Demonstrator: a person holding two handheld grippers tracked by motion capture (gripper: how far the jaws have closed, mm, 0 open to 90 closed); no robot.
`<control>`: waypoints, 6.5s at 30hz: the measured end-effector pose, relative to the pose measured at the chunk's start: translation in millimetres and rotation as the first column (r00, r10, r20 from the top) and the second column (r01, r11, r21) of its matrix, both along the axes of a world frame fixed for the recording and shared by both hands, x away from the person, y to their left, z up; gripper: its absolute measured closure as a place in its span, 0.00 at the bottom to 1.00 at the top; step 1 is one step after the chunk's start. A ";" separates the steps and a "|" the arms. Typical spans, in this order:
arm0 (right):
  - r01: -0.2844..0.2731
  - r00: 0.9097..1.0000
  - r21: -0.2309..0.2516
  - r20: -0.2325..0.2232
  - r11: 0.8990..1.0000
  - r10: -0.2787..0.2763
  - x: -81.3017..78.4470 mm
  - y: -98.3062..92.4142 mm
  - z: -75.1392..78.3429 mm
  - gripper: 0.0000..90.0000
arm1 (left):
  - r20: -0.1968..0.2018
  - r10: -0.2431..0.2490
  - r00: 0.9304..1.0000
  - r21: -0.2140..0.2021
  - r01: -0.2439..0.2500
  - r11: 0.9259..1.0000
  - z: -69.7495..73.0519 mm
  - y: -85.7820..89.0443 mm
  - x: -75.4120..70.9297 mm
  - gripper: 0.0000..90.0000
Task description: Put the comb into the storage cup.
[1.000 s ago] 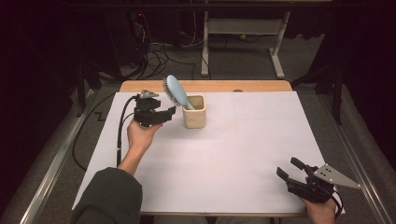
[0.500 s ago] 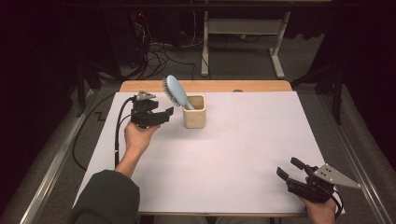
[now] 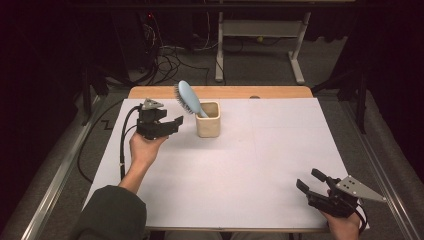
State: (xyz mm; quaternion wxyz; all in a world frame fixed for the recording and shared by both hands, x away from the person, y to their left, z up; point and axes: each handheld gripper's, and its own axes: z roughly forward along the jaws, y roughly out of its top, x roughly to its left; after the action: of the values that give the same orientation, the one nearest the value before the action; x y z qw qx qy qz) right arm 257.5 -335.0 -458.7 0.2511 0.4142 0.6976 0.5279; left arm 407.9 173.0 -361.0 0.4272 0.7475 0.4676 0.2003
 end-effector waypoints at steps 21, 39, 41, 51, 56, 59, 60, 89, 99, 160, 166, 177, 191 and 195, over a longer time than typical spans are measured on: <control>0.001 1.000 -0.001 -0.001 1.000 -0.001 -0.3 -0.1 0.1 0.33 | 0.013 0.002 1.000 -0.004 -0.002 1.000 1.0 9.5 -11.3 0.38; 0.001 1.000 -0.002 -0.001 1.000 -0.001 -0.3 0.1 0.2 0.34 | 0.021 0.002 1.000 0.001 -0.002 1.000 0.9 17.2 -20.0 0.38; 0.001 1.000 -0.002 0.000 1.000 -0.001 -0.4 0.1 0.2 0.34 | 0.024 0.001 1.000 -0.001 0.000 1.000 0.9 17.4 -21.2 0.38; 0.002 1.000 -0.001 0.000 1.000 -0.002 -0.5 -0.2 0.1 0.34 | 0.026 -0.005 1.000 -0.002 0.005 1.000 -1.3 19.9 -25.7 0.38; 0.001 1.000 -0.002 0.000 1.000 -0.001 -0.5 -0.1 0.2 0.34 | 0.029 0.000 1.000 -0.008 0.001 1.000 -2.8 22.1 -28.2 0.38; 0.002 1.000 -0.002 0.000 1.000 -0.002 -0.5 -0.2 0.2 0.34 | 0.032 -0.001 0.999 -0.010 0.001 1.000 -3.4 23.4 -29.6 0.38; 0.002 1.000 -0.001 0.000 1.000 -0.002 -0.6 -0.2 0.2 0.34 | 0.030 -0.003 1.000 -0.006 0.003 1.000 -3.3 24.1 -30.2 0.38; 0.008 1.000 0.000 0.000 1.000 -0.008 -1.3 -0.8 0.1 0.33 | 0.083 0.003 0.997 -0.010 -0.003 1.000 -4.2 37.4 -55.8 0.38; 0.008 1.000 -0.001 0.000 1.000 -0.008 -1.8 -1.2 0.2 0.33 | 0.092 0.008 0.996 -0.022 -0.006 1.000 -7.6 45.9 -65.5 0.38; 0.020 1.000 0.021 0.014 1.000 -0.020 -5.9 -3.8 2.1 0.33 | 0.116 0.060 0.992 -0.082 -0.050 0.995 -32.4 95.4 -121.9 0.35; 0.018 1.000 0.021 0.016 1.000 -0.018 -5.8 -3.8 2.3 0.33 | 0.120 0.082 0.989 -0.083 -0.072 0.994 -36.6 98.0 -127.2 0.36; 0.022 1.000 0.022 0.017 1.000 -0.022 -6.1 -4.5 2.4 0.33 | 0.102 0.087 0.991 -0.105 -0.077 0.991 -45.3 104.7 -134.9 0.36; 0.024 1.000 0.021 0.018 0.999 -0.024 -6.5 -4.8 2.5 0.33 | 0.107 0.110 0.988 -0.125 -0.096 0.987 -59.0 110.5 -141.6 0.37; 0.022 1.000 0.023 0.017 0.999 -0.023 -6.4 -5.1 2.5 0.33 | 0.103 0.113 0.988 -0.128 -0.099 0.987 -61.8 111.3 -142.1 0.37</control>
State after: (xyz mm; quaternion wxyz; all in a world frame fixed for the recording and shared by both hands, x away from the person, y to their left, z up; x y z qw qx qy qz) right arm 251.1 -340.1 -456.2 0.2582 0.4203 0.6848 0.5364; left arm 265.7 284.3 -422.8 0.4863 0.6817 0.4938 0.2346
